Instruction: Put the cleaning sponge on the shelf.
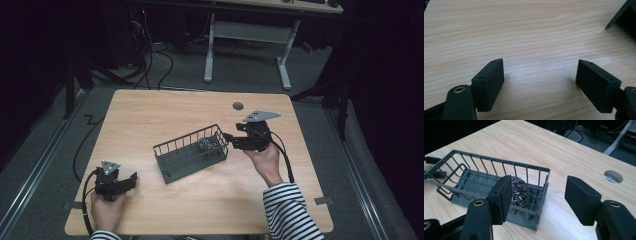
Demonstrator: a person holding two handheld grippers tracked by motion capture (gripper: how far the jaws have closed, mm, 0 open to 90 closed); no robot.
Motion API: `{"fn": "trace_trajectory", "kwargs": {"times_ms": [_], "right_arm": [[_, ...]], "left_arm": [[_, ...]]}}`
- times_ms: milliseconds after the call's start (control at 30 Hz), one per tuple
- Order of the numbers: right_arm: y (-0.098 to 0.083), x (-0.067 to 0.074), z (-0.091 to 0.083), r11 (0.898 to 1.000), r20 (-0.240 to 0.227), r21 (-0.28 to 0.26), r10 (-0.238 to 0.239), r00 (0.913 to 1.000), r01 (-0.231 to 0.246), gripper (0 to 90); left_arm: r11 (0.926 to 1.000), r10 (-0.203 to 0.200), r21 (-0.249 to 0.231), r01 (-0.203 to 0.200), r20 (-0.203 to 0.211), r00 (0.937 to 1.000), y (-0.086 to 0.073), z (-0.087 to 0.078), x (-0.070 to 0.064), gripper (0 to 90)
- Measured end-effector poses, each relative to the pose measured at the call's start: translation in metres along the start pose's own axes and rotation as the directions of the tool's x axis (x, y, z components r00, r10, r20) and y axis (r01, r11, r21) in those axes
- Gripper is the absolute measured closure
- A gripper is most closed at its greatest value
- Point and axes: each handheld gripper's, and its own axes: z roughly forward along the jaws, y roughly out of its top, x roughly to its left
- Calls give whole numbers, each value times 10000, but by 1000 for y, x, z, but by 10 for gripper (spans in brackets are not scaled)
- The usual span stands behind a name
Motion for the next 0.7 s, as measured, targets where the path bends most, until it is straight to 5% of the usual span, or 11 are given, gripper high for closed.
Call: {"fn": "trace_trajectory", "kwargs": {"times_ms": [200,300,700], "right_arm": [[-6,-7,-17,9984,-100,-399,385,9992,-389,398],[-11,-10,-22,9990,331,-318,313,9990,-303,401],[-38,-22,-56,9949,645,-742,731,9952,-683,403]], "left_arm": [[10000,3,0,-3,-4,10000,0,0,0,230],[10000,7,3,-7,-7,10000,0,0,0,230],[10000,26,-3,-26,-45,10000,0,0,0,230]]}}
